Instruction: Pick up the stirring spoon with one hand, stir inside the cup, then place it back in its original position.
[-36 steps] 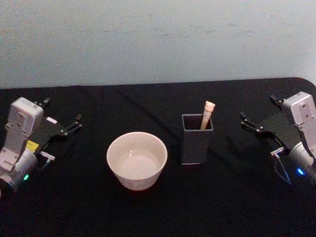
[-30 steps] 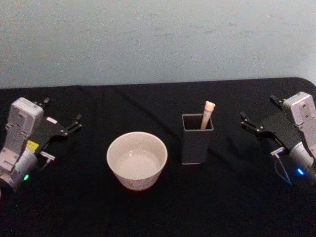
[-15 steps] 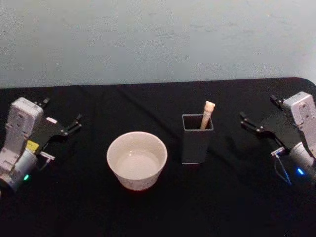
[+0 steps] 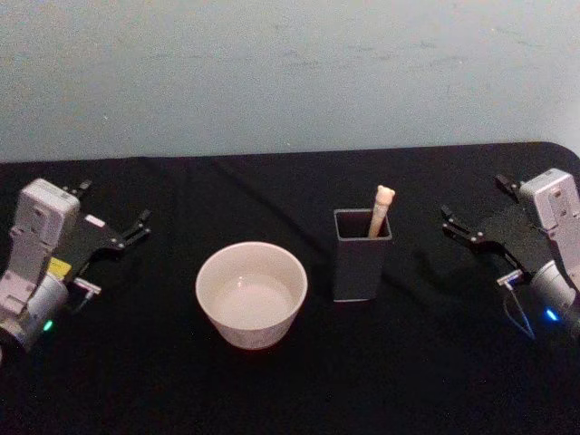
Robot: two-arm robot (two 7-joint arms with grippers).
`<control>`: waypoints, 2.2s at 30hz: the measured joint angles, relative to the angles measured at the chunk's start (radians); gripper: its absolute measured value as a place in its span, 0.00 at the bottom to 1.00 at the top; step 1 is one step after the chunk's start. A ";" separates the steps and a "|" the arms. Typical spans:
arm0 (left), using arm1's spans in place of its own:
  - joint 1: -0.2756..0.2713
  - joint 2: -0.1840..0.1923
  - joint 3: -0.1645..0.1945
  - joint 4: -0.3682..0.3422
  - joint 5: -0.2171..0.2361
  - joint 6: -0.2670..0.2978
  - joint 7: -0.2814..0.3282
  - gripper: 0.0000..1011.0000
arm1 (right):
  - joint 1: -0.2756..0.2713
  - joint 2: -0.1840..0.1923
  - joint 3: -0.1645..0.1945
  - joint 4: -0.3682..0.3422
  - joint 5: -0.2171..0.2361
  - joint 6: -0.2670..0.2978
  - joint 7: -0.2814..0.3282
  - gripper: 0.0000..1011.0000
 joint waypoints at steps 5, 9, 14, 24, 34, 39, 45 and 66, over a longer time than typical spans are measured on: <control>0.000 0.000 0.000 0.000 0.000 0.000 0.000 0.99 | 0.000 0.000 0.000 0.000 0.000 0.000 0.000 0.99; 0.000 0.000 0.000 0.000 0.000 0.000 0.000 0.99 | 0.000 0.000 0.000 0.000 0.000 0.000 0.000 0.99; 0.000 0.000 0.000 0.000 0.000 0.000 0.000 0.99 | -0.007 -0.003 0.028 -0.009 0.013 -0.008 0.018 0.99; 0.000 0.000 0.000 0.000 0.000 0.000 0.000 0.99 | -0.081 0.050 0.099 -0.106 0.160 -0.038 0.197 0.99; 0.000 0.000 0.000 0.000 0.000 0.000 0.000 0.99 | -0.131 0.060 0.116 -0.177 0.269 -0.045 0.361 0.99; 0.000 0.000 0.000 0.000 0.000 0.000 0.000 0.99 | -0.113 0.035 0.105 -0.169 0.291 -0.028 0.412 0.99; 0.000 0.000 0.000 0.000 0.000 0.000 0.000 0.99 | -0.070 -0.012 0.087 -0.127 0.297 0.002 0.447 0.99; 0.000 0.000 0.000 0.000 0.000 0.000 0.000 0.99 | 0.027 -0.125 0.096 0.002 0.311 0.076 0.509 0.99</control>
